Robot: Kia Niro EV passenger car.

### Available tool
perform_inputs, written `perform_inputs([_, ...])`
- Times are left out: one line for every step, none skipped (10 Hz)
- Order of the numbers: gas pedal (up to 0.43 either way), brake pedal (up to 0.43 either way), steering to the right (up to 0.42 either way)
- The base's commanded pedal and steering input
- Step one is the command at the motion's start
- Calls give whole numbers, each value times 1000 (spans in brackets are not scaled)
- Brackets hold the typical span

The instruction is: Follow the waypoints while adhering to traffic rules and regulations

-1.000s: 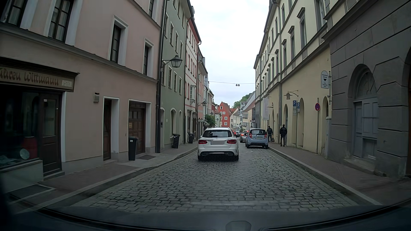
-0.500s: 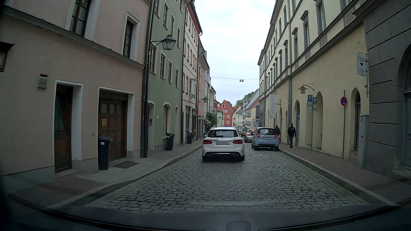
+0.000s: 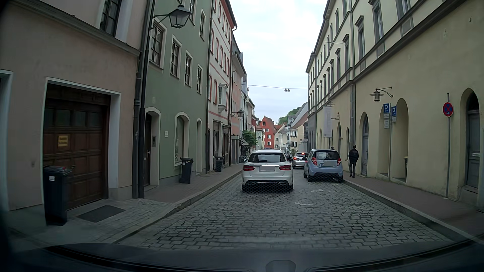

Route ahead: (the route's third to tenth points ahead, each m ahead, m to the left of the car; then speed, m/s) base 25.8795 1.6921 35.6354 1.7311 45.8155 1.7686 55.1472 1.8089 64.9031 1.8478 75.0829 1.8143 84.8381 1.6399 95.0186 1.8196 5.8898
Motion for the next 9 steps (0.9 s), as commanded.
perform_inputs([0, 0, 5])
perform_inputs([0, 24, 6])
perform_inputs([0, 61, 5])
perform_inputs([0, 85, 5])
perform_inputs([0, 91, 6])
perform_inputs([0, 98, 9])
perform_inputs([0, 104, 13])
perform_inputs([0, 104, 14])
perform_inputs([0, 104, 14])
